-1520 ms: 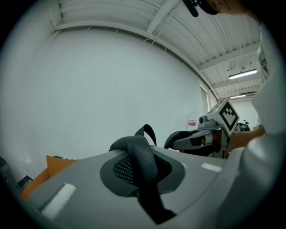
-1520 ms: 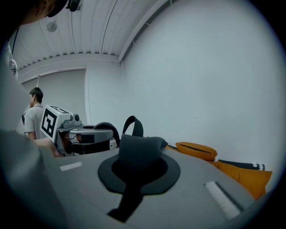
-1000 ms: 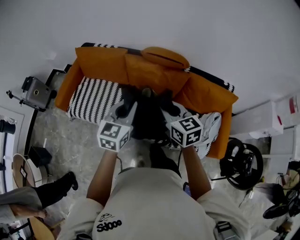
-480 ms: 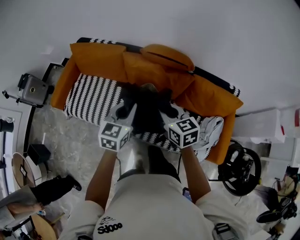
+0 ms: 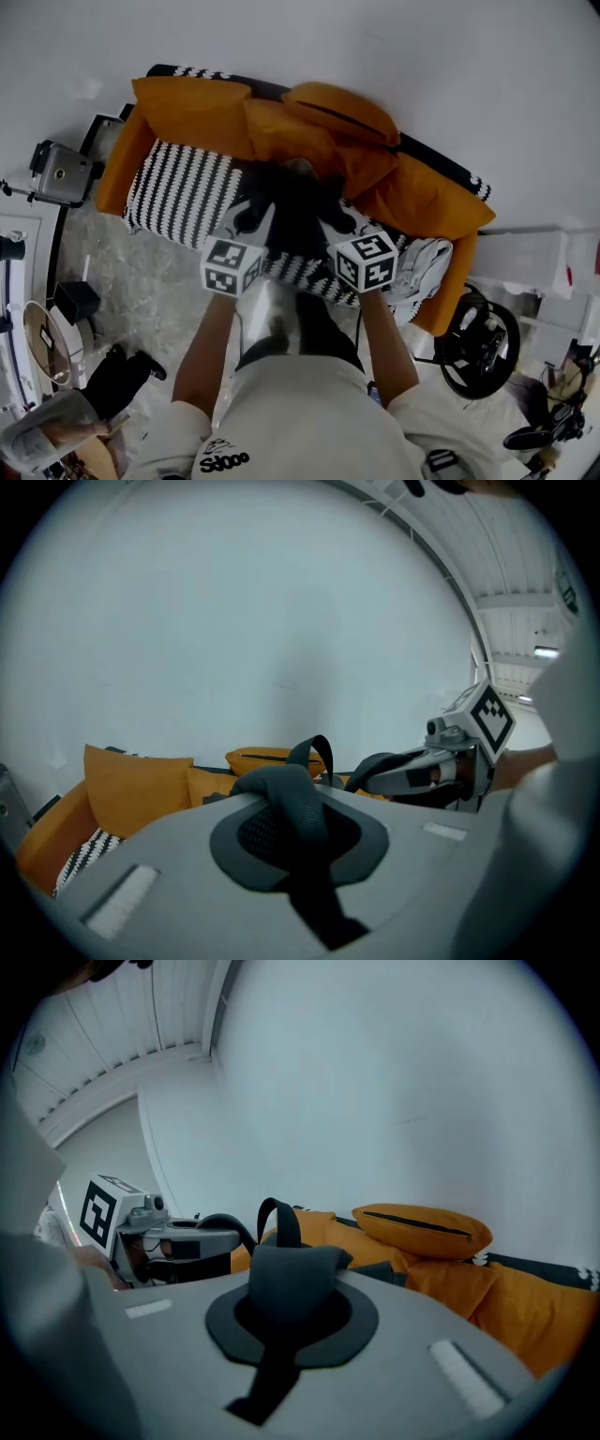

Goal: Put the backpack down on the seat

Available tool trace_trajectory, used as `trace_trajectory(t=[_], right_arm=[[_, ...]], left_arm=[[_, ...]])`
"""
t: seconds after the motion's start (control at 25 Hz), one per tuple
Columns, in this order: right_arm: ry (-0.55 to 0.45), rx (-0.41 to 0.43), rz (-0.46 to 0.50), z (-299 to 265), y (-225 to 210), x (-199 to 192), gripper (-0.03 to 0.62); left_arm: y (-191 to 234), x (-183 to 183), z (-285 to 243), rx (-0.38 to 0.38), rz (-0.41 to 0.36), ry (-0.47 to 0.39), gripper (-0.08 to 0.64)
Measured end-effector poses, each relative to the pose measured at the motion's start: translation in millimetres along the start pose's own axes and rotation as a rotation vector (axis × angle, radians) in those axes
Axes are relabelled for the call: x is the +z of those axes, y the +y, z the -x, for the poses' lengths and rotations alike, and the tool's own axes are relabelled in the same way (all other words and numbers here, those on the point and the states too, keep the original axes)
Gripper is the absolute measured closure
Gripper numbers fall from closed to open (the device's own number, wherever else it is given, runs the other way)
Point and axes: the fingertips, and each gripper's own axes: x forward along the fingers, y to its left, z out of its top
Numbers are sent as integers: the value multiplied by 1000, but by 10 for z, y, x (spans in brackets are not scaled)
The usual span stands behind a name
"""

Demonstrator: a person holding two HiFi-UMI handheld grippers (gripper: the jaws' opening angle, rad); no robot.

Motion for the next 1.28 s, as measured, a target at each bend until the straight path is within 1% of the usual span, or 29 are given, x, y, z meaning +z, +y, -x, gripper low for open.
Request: trace_trajectory(t=[0.28,0.52,0.76,0.92,1.08,1.28], right_arm=[[38,16,-23,-290,-205,-57,589],[48,39,-20,-501,-345,-43,589],[57,29,-22,-656,-526,-79,589],[70,26,-30,-755,-616,-167,589],[81,25,-49,-850,-708,-269,589],[111,14,-68,-965,-830,-470,589]], left_arm=[[196,-143,-297,5,22,55,525],[373,-199,-525,17,51,74,524],[441,-315,-724,10,79,102,524],[493,-466,-821,14,100,134,523],[551,-569,-911,22,116,146,523],[637,-709,-970,44,148,175,522]])
